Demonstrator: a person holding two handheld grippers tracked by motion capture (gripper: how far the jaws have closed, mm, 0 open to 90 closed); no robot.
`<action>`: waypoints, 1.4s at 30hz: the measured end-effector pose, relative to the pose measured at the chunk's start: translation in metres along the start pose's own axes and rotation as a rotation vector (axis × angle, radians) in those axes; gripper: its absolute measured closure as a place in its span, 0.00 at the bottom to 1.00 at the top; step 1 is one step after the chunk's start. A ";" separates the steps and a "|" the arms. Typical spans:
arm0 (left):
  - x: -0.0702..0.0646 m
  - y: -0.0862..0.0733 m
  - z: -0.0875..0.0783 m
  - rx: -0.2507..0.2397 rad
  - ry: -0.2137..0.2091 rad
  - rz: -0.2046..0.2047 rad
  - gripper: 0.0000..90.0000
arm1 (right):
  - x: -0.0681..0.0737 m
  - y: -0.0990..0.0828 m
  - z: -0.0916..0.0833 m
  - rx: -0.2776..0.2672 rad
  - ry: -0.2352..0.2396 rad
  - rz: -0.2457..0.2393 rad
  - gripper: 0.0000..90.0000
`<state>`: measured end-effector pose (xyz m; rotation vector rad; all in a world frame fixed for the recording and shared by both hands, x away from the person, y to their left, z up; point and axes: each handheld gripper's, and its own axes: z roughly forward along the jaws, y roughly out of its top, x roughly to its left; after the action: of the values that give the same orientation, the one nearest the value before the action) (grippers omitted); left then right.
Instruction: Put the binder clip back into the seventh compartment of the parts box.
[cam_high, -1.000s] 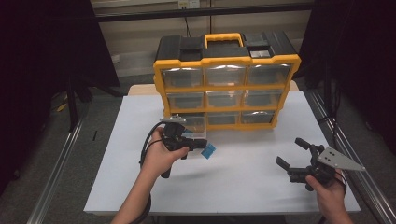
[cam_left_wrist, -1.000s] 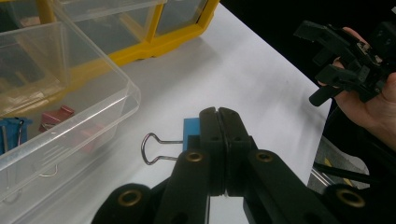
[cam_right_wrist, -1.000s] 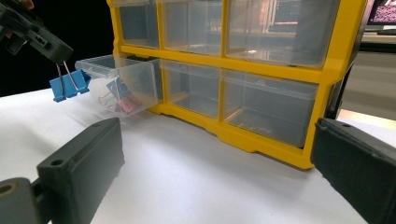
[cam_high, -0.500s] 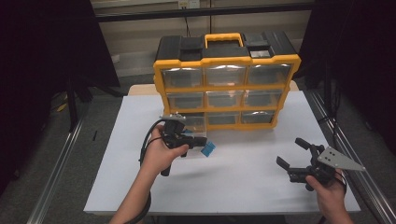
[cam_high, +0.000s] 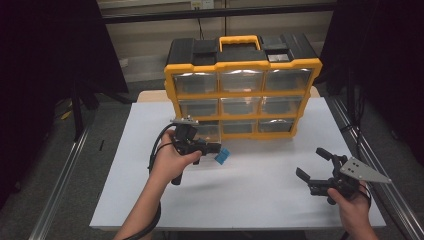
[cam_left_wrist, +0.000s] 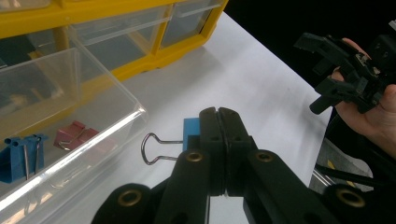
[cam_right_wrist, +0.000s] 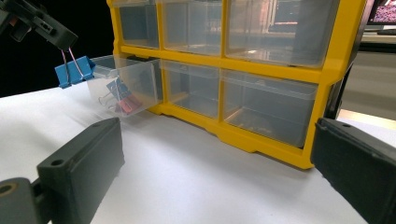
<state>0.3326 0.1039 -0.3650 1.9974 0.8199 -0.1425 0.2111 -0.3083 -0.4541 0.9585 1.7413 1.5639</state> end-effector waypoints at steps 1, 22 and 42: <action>0.000 0.000 0.000 -0.007 -0.004 -0.003 1.00 | 0.000 0.000 0.000 -0.001 -0.001 -0.001 0.02; 0.002 0.011 -0.003 -0.016 0.015 -0.010 1.00 | 0.000 0.000 0.000 -0.001 0.001 0.001 0.02; 0.005 0.023 -0.008 -0.025 0.038 -0.012 1.00 | 0.000 0.000 0.000 -0.001 0.003 0.000 0.02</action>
<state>0.3483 0.1053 -0.3456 1.9768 0.8547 -0.1006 0.2110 -0.3088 -0.4540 0.9557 1.7423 1.5674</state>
